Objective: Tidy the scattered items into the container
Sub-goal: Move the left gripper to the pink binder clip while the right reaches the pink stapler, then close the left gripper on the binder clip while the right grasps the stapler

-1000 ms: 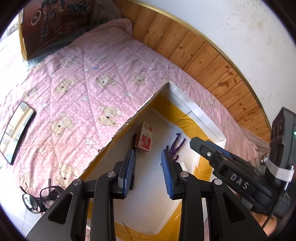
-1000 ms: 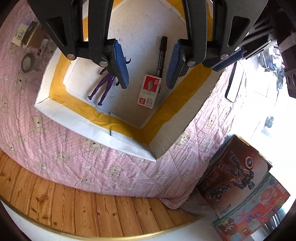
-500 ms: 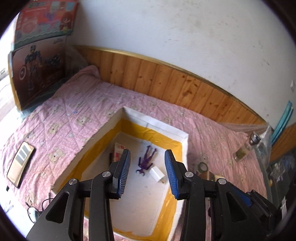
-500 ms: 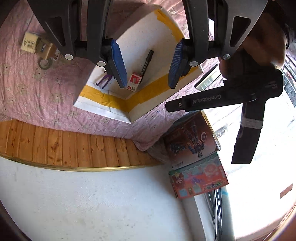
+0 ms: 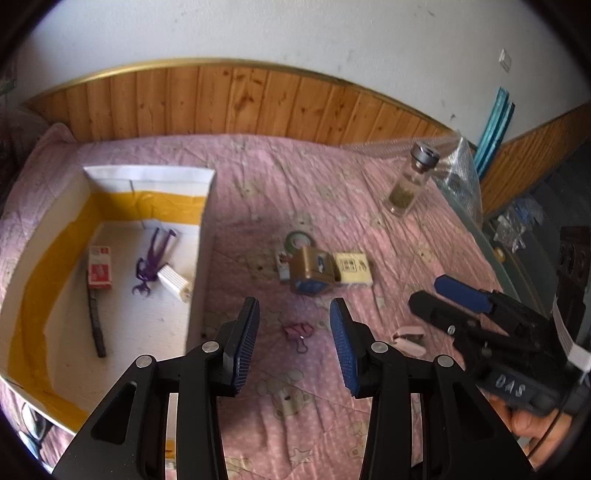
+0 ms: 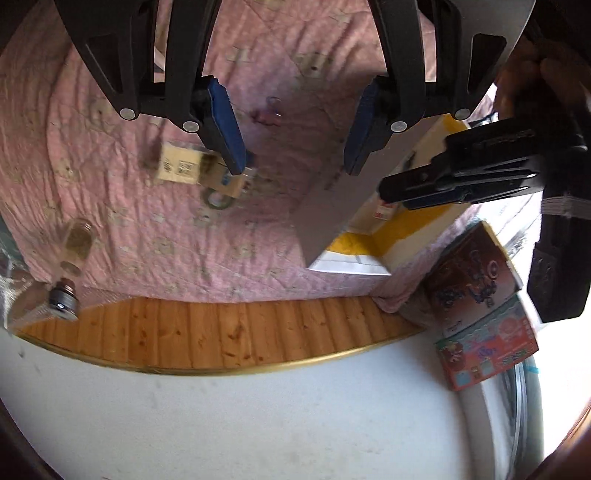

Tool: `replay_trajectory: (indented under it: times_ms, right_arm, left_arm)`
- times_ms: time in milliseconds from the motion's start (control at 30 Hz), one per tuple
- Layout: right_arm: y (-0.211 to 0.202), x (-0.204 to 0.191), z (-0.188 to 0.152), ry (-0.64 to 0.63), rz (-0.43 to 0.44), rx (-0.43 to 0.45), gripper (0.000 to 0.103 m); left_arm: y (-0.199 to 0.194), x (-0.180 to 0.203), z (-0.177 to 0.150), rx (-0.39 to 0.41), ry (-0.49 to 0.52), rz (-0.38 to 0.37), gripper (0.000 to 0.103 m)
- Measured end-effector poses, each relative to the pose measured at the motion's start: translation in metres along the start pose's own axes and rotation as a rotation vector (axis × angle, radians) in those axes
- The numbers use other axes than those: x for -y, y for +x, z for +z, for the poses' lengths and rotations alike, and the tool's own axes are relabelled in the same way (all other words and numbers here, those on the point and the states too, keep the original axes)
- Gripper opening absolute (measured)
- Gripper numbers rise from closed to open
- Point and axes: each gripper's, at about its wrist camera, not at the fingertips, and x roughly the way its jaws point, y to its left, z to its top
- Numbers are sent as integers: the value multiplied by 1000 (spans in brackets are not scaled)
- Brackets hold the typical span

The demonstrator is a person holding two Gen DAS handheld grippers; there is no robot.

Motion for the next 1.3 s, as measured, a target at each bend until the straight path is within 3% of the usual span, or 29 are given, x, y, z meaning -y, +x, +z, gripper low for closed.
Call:
replay_trajectory:
  times_ms: [100,233,367,533,633,733,800,900,1033,1167,1300]
  right_arm:
    - [5,61,-15,168,-92,-71,57]
    - [20,132,-45,416,-78,-169,57]
    - [40,154,-67,444,-116,-237,57]
    - [63,157,-76,355,-183,-293,55]
    - [68,154,-81,349,-144,-292,50]
    - [63,133,-80,236,-151,-309,39]
    - [60,113,-85,172,-106,-325,34]
    - [62,84,-100,86,-33,-371,34]
    - [67,71,-106,26,-40,-378,37]
    - [69,73,-99,77,12,-343,51]
    - [82,72,-94,140,47,-347,56]
  left_arm:
    - [27,6,-8,-81,-8,-23,42]
    - [56,3,-17,-157,-28,-25,42]
    - [79,-4,-20,-199,-52,-1,42]
    - [103,-14,-23,-226,-44,40,42]
    - [117,-16,-28,-246,-18,61,42]
    - [130,-17,-36,-286,-14,55,42]
    - [138,-19,-42,-309,-20,49,42]
    - [137,-18,-42,-292,-1,50,42]
    - [133,-21,-39,-291,-57,-10,44]
    - [135,-15,-36,-283,-39,-43,47]
    - [144,-9,-34,-297,-20,-33,47]
